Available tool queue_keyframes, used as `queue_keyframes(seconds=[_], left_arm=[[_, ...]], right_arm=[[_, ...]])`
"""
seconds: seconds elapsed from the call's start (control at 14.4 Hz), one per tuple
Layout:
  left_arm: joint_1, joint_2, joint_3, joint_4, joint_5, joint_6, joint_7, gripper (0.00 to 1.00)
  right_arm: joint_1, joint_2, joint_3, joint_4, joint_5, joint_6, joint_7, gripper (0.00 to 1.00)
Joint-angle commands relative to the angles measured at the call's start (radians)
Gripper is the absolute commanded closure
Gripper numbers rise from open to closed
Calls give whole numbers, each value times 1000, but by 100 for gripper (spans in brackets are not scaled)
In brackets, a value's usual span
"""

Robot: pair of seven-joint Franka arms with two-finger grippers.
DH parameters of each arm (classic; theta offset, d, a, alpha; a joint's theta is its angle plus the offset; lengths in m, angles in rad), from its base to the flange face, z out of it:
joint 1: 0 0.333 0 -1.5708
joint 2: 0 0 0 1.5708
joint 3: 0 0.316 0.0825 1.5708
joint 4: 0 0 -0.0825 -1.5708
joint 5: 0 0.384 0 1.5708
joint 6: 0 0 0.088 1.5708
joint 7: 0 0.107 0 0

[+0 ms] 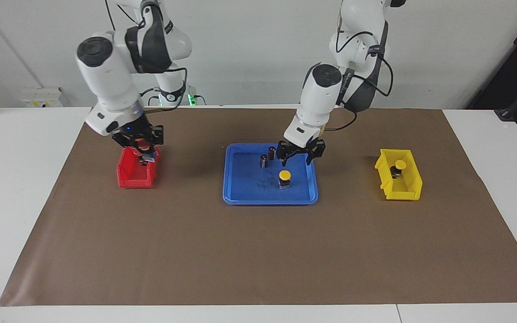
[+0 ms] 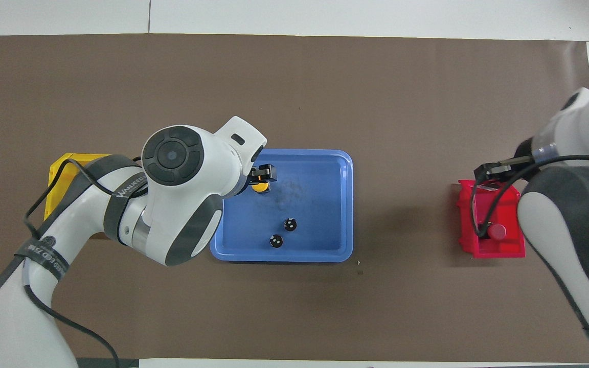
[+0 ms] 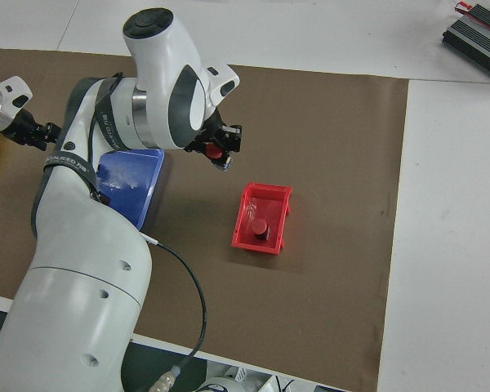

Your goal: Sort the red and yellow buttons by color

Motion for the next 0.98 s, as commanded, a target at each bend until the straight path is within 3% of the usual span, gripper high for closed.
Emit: queue_keyframes(seconds=[0.0,0.35,0.63,0.7,0.91], left_arm=[[-29,64,19,50,44,32,-6,12],[-30,101,19,47,60,53,-6,16],[-35,113,19,43,60,50,-11,23],[-44,113,19,41,60,49,-26,26],[-50,112,19,41,60,29,-49,48]], right_arm=[[-112,-46,16,-140,38,114,-106,96],[-104,-23,16,-280,36,330,-108,96],[-88,30,16,-300,36,396,-101,96],[-85,41,16,-300,36,404,-103,96],[-66,46,16,-302,36,407,-101,96]])
